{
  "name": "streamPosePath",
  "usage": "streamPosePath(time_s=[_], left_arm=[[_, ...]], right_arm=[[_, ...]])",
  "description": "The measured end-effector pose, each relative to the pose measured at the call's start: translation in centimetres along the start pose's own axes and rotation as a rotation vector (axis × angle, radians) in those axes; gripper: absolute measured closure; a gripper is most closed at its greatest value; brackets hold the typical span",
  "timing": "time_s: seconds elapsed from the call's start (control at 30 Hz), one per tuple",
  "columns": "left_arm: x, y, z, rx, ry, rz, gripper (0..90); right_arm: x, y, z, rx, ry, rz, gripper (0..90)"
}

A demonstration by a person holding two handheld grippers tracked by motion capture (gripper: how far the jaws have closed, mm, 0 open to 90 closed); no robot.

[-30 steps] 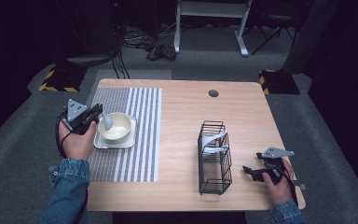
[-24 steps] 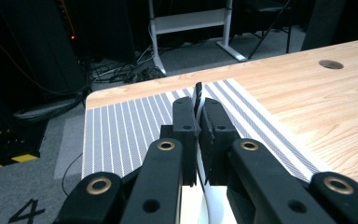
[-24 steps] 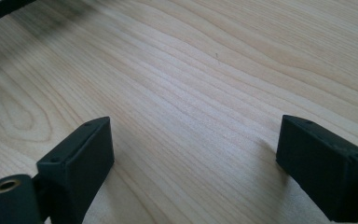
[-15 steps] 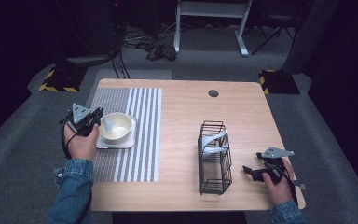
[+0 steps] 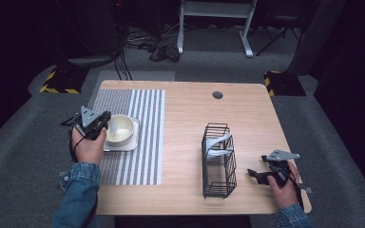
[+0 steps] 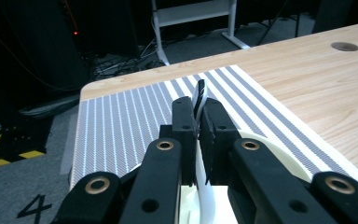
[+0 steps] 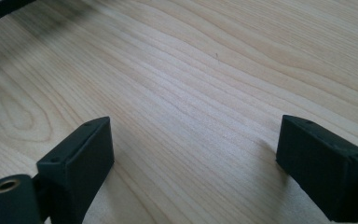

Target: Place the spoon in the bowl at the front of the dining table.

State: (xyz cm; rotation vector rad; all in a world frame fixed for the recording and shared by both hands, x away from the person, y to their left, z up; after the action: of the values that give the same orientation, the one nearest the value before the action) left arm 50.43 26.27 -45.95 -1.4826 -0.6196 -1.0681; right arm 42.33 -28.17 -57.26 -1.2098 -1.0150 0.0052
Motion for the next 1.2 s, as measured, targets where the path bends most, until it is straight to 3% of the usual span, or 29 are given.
streamPosePath(time_s=[0.3, 0.53, 1.2], left_arm=[[-0.3, -0.2, -1.5, -0.034, 0.003, 0.010, 81.0], [-0.6, -0.1, -2.3, -0.023, 0.037, 0.024, 80.5], [-1.3, 0.4, -4.1, -0.046, 0.033, 0.053, 76.4]], right_arm=[[0.0, 0.0, 0.0, 0.000, 0.000, 0.000, 11.1], [0.0, 0.0, 0.0, 0.000, 0.000, 0.000, 11.1], [0.0, 0.0, 0.0, 0.000, 0.001, 0.000, 11.1]])
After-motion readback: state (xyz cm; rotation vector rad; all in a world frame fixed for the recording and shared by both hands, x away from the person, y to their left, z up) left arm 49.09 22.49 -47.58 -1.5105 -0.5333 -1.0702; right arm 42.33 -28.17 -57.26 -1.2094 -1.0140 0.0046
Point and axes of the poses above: each handheld gripper's, and its own axes: y roughly forward along the jaws, x roughly out of its top, z roughly to its left, the point moved 10 cm from there along y, roughly forward along the jaws, and after that the axes turned 7 degrees about z, right-handed, at the moved point
